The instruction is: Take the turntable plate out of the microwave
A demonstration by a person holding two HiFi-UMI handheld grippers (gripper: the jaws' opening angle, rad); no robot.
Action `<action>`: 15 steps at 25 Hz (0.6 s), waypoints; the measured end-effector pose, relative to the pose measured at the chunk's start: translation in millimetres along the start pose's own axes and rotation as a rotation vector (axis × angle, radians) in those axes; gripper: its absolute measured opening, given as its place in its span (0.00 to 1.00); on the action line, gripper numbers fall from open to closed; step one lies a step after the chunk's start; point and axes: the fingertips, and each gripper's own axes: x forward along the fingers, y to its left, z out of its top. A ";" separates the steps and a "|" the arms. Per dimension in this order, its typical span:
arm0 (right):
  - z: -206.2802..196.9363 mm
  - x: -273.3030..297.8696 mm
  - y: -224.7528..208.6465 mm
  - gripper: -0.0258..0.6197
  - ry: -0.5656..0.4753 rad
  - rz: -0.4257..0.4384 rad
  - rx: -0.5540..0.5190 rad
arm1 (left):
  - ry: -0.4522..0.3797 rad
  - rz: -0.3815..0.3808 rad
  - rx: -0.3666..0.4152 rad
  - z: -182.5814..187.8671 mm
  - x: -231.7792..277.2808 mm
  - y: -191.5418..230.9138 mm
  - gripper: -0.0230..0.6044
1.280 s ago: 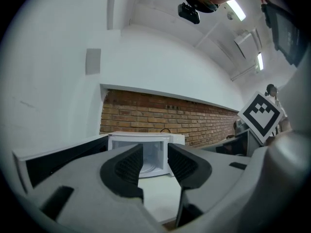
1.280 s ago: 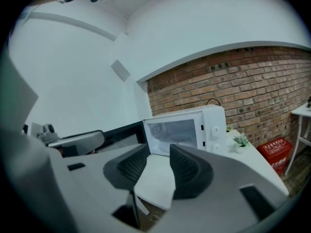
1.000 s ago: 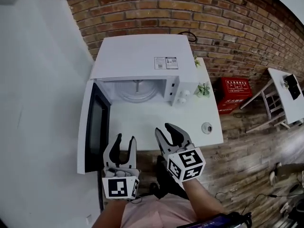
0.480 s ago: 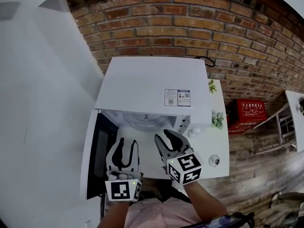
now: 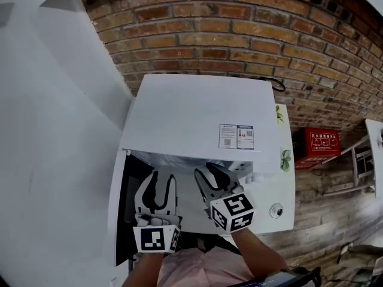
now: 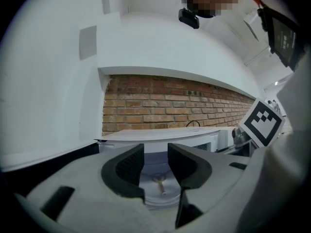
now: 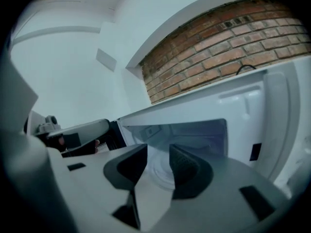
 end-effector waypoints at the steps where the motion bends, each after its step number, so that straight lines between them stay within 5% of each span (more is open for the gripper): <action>1: -2.6 3.6 -0.6 0.27 0.006 -0.003 0.007 | 0.006 -0.002 -0.002 -2.3 1.7 2.7 0.29; 9: -55.1 23.0 -9.0 0.27 0.095 -0.046 0.085 | 0.072 -0.060 0.000 -35.8 4.4 3.0 0.29; 15: -109.5 31.2 -15.8 0.28 0.160 -0.066 0.241 | 0.141 -0.092 -0.006 -66.6 3.4 0.6 0.29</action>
